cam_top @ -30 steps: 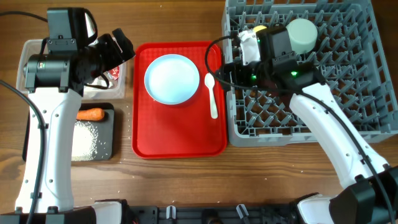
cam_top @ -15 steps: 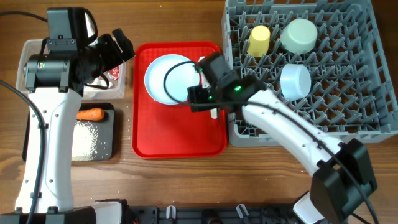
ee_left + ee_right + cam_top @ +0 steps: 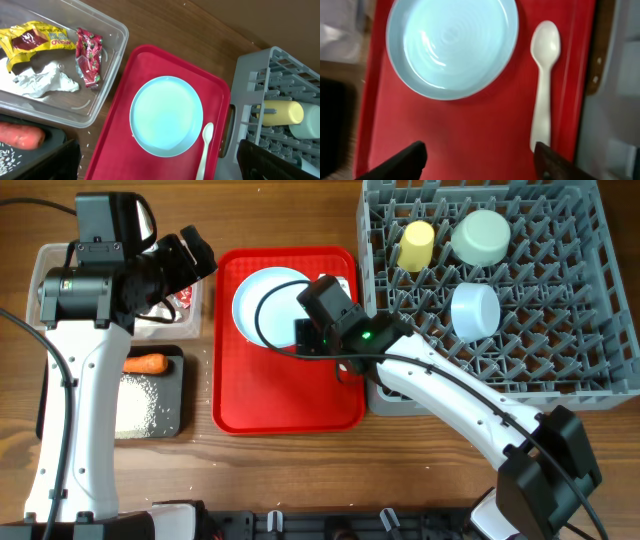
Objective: Sort waste into correct bins and load items into the dishwasher rack
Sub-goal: 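Move right gripper back left to white spoon on red tray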
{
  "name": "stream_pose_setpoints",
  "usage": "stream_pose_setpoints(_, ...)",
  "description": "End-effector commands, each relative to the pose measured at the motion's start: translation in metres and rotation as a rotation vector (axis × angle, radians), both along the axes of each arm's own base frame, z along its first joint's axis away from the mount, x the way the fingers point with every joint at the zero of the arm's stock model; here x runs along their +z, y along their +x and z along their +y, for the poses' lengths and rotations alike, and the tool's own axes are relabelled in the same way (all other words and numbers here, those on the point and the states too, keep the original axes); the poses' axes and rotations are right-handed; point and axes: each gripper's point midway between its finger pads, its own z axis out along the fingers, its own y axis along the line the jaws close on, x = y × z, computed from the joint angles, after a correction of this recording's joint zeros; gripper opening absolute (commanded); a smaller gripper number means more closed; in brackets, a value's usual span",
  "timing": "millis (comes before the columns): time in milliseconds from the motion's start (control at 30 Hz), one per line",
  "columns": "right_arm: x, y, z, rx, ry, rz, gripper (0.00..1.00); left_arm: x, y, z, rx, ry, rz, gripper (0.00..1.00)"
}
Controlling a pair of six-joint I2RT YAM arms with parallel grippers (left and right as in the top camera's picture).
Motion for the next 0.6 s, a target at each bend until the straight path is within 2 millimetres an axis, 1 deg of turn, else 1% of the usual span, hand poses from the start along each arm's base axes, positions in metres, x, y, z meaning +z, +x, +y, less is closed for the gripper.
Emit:
stream_pose_setpoints(0, 0.015, 0.005, -0.005, 0.027, -0.069, -0.017, 0.66, 0.001, 0.001, 0.004, 0.000, 0.020, -0.007, 1.00)
stream_pose_setpoints(33, 0.029, 0.006, -0.008, 0.030, -0.081, -0.010, 0.66, 0.001, 0.001, 0.004, 0.000, 0.020, -0.007, 1.00)
stream_pose_setpoints(100, 0.065, 0.010, -0.015, 0.026, -0.085, -0.015, 0.67, 0.001, 0.001, 0.004, 0.000, 0.020, -0.007, 1.00)
stream_pose_setpoints(167, 0.096, 0.015, -0.019, 0.016, -0.068, -0.035, 0.67, 0.001, 0.001, 0.004, 0.000, 0.020, -0.007, 1.00)
stream_pose_setpoints(233, 0.108, 0.019, -0.021, 0.004, -0.052, -0.048, 0.66, 0.001, 0.001, 0.004, 0.000, 0.020, -0.007, 1.00)
stream_pose_setpoints(267, 0.108, 0.020, -0.022, -0.006, -0.045, -0.044, 0.64, 0.001, 0.001, 0.004, 0.000, 0.020, -0.007, 1.00)
stream_pose_setpoints(367, 0.087, 0.021, -0.019, -0.017, -0.063, 0.011, 0.61, 0.001, 0.001, 0.004, 0.000, 0.020, -0.007, 1.00)
stream_pose_setpoints(400, 0.074, 0.023, -0.017, -0.013, -0.081, 0.038, 0.59, 0.001, 0.001, 0.004, 0.000, 0.020, -0.007, 1.00)
stream_pose_setpoints(433, 0.055, 0.026, -0.015, -0.012, -0.109, 0.071, 0.57, 0.001, 0.001, 0.004, 0.000, 0.020, -0.007, 1.00)
stream_pose_setpoints(467, 0.041, 0.028, -0.014, -0.013, -0.134, 0.094, 0.56, 0.001, 0.001, 0.004, 0.001, 0.020, -0.007, 1.00)
stream_pose_setpoints(500, 0.020, 0.031, -0.015, -0.018, -0.176, 0.126, 0.53, 0.001, 0.001, 0.004, 0.000, 0.020, -0.007, 1.00)
stream_pose_setpoints(567, -0.013, 0.032, -0.014, -0.013, -0.223, 0.182, 0.47, 0.001, 0.001, 0.004, 0.000, 0.020, -0.007, 1.00)
